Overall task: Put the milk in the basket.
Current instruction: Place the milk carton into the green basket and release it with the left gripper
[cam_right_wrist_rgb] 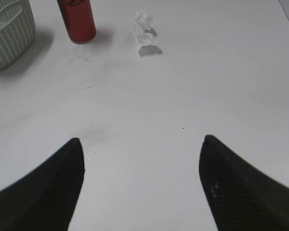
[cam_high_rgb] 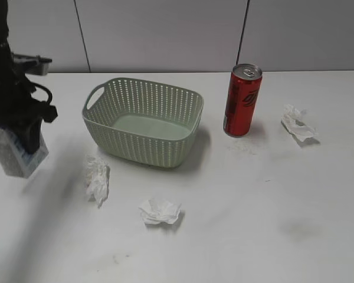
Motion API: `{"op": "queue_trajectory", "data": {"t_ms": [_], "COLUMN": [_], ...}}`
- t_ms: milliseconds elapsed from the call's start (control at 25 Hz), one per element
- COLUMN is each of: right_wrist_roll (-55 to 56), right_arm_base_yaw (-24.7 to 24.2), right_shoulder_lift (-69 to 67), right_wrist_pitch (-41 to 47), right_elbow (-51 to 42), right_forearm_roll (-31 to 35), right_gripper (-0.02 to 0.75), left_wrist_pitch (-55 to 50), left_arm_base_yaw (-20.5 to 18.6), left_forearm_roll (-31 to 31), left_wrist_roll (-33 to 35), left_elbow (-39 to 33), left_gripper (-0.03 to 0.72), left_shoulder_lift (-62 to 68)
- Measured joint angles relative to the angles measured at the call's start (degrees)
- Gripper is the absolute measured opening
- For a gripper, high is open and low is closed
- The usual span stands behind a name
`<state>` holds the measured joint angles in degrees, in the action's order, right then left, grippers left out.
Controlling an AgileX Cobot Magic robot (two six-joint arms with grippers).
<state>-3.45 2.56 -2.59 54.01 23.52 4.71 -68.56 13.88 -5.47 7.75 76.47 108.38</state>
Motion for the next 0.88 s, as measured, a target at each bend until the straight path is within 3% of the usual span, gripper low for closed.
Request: {"op": "queue_trajectory", "data": {"t_ms": [200, 480, 880], "right_wrist_roll": [0.00, 0.00, 0.00], "right_arm_base_yaw": [0.00, 0.00, 0.00], "right_shoulder_lift": [0.00, 0.00, 0.00], "right_wrist_pitch": [0.00, 0.00, 0.00], "right_elbow": [0.00, 0.00, 0.00], "right_forearm_roll": [0.00, 0.00, 0.00], "right_gripper": [0.588, 0.588, 0.588], "left_wrist_pitch": [-0.57, -1.18, -1.81], "left_arm_base_yaw": [0.00, 0.68, 7.11], "left_forearm_roll": [-0.76, -8.32, -11.27], "left_wrist_roll": [0.00, 0.00, 0.00], "left_elbow": [8.92, 21.37, 29.13], "left_gripper": [0.344, 0.344, 0.343], "left_shoulder_lift": [-2.79, -3.85, 0.83]}}
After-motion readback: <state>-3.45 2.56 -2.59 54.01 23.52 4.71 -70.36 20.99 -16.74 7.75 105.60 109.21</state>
